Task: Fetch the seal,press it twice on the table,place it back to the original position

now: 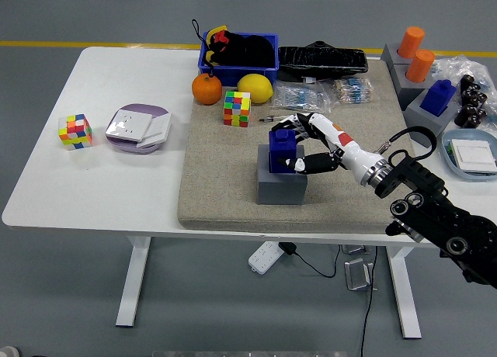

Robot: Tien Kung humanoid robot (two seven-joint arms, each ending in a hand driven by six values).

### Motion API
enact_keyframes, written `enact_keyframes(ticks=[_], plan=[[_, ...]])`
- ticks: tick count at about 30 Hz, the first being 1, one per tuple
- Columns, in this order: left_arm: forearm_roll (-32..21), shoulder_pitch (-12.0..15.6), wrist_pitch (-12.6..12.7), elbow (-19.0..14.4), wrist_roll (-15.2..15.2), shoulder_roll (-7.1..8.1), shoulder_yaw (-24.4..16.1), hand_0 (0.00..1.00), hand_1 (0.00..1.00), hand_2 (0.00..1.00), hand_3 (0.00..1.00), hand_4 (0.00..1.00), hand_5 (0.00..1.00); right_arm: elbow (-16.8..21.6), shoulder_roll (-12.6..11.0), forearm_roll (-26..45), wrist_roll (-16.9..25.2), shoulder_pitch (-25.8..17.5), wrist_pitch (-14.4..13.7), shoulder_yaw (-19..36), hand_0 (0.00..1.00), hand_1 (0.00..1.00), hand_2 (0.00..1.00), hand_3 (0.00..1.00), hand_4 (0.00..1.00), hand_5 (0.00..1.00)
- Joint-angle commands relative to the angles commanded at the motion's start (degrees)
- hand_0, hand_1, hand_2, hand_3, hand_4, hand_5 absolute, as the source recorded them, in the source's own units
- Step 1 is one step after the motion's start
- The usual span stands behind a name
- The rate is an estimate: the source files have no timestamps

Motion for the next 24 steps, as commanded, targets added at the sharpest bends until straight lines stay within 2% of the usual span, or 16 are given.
enact_keyframes(ticks=[15,16,21,22,24], plan=[[0.0,0.0,0.0,0.0,0.0,0.08,0.0,0.791,0.742,0.738,0.761,0.625,0.455,-0.8,0.7,0.2,0.1,0.1,0.2,-0.4,0.55,0.404,0.437,0.429,0.754,0.002],[0.0,0.0,0.0,0.0,0.0,0.07,0.0,0.792,0.743,0.737,0.761,0.627,0.457,-0.8,0.7,0.3,0.1,0.1,0.3,-0.4,0.613,0.517,0.535,0.517,0.774,0.002],[0.0,0.1,0.0,0.0,0.0,-0.01,0.0,0.792,0.743,0.737,0.761,0.627,0.457,-0.9,0.8,0.6,0.2,0.2,0.5,-0.3,0.613,0.517,0.535,0.517,0.774,0.002],[0.1,0.1,0.0,0.0,0.0,-0.01,0.0,0.792,0.743,0.737,0.761,0.627,0.457,-0.9,0.8,0.6,0.2,0.2,0.6,-0.2,0.673,0.602,0.632,0.598,0.916,0.002],[0.1,0.1,0.0,0.0,0.0,-0.02,0.0,0.792,0.743,0.737,0.761,0.627,0.457,-0.9,0.8,0.6,0.2,0.2,0.7,-0.2,0.673,0.602,0.632,0.598,0.916,0.002]])
